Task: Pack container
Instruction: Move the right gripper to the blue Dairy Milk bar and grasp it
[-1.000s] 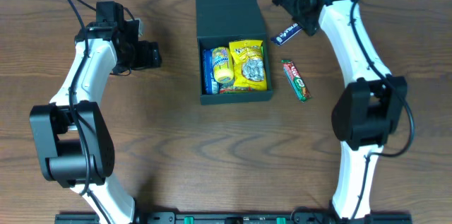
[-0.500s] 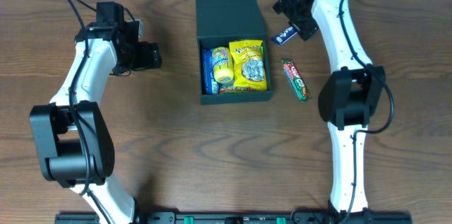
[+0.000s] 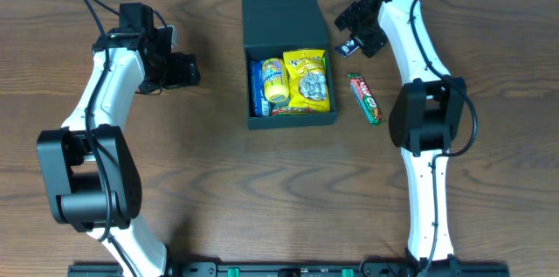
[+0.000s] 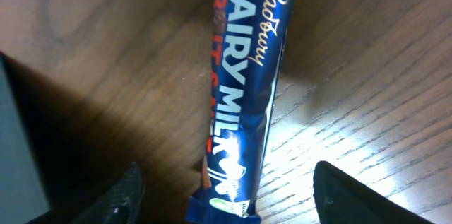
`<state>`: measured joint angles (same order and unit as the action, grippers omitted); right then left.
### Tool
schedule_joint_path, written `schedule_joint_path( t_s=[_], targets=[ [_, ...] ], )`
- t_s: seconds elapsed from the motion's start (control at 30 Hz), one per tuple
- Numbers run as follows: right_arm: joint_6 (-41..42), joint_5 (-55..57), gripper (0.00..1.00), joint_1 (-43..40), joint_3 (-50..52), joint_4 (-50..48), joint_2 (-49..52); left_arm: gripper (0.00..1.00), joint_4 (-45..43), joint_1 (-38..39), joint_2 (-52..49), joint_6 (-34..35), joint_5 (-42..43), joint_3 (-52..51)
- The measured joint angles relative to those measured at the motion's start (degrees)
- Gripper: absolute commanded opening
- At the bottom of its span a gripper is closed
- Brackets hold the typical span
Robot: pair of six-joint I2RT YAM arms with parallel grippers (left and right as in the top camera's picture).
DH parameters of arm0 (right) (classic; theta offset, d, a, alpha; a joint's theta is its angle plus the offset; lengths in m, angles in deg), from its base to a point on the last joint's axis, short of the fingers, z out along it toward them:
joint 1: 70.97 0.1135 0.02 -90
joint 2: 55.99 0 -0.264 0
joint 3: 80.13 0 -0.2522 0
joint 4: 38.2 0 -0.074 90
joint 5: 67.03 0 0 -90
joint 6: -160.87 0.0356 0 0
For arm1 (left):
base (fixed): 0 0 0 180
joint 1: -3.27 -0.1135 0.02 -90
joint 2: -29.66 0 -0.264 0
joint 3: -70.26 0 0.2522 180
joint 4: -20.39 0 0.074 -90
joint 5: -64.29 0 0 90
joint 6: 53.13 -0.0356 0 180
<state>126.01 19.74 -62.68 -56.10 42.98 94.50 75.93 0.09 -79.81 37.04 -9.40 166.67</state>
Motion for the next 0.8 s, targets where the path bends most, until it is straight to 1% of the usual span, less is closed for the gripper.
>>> schedule_joint_path(
  t_s=[0.27,0.57,0.8],
  targets=[
    [-0.3,0.0,0.68,0.0,0.0,1.1,0.3,0.87,0.0,0.0,0.0,0.0,0.0,0.0],
    [-1.5,0.0,0.65,0.0,-0.1,4.7,1.7,0.87,0.0,0.0,0.0,0.0,0.0,0.0],
    [-1.8,0.7,0.61,0.0,-0.2,6.9,2.4,0.87,0.5,0.0,0.0,0.0,0.0,0.0]
  ],
)
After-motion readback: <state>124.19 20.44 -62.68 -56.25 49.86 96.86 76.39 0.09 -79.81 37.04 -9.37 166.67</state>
